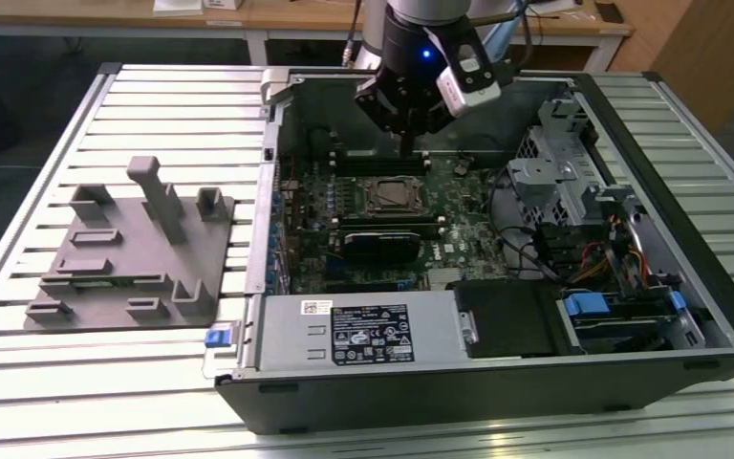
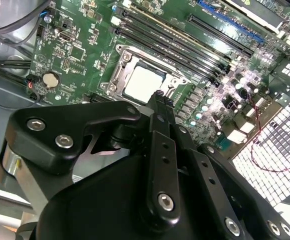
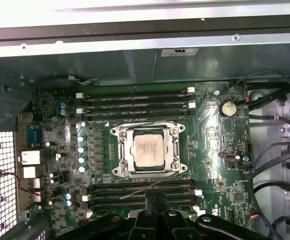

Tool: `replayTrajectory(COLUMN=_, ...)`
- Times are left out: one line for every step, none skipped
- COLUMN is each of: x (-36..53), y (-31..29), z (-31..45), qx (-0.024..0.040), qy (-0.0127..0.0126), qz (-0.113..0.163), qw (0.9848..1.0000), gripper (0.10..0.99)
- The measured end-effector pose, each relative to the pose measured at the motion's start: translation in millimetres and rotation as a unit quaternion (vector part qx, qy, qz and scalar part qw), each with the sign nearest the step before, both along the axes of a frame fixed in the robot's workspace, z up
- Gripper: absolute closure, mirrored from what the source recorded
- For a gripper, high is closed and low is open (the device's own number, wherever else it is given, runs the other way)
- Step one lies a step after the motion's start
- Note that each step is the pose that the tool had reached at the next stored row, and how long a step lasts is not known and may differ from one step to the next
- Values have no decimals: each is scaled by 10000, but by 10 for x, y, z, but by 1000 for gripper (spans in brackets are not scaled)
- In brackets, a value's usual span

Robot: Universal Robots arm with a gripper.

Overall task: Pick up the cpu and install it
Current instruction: 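Install the second cpu locking lever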

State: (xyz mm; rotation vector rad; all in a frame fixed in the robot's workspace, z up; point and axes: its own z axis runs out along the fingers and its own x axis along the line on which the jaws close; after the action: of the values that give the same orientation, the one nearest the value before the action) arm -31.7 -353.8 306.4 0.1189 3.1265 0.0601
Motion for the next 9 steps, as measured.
replayTrajectory(x=0, y=0, z=-6, qx=0, qy=0, qz=0, qw=10000, gripper=980)
replayTrajectory(x=0, y=0, z=-9, qx=0, qy=0, qz=0, qw=10000, gripper=980)
replayTrajectory(x=0, y=0, z=-14, qx=0, qy=0, qz=0, qw=10000, gripper=980)
replayTrajectory(x=0, y=0, z=-18, qx=0, qy=0, qz=0, qw=10000, gripper=980)
replayTrajectory(x=0, y=0, z=-23, qx=0, qy=0, qz=0, qw=10000, gripper=980)
replayTrajectory(x=0, y=0, z=-27, qx=0, qy=0, qz=0, qw=10000, gripper=980)
replayTrajectory(x=0, y=0, z=-32, qx=0, qy=0, qz=0, qw=10000, gripper=980)
replayTrajectory(x=0, y=0, z=-35, qx=0, qy=0, qz=0, qw=10000, gripper=980)
replayTrajectory(x=0, y=0, z=-41, qx=0, qy=0, qz=0, qw=10000, gripper=980)
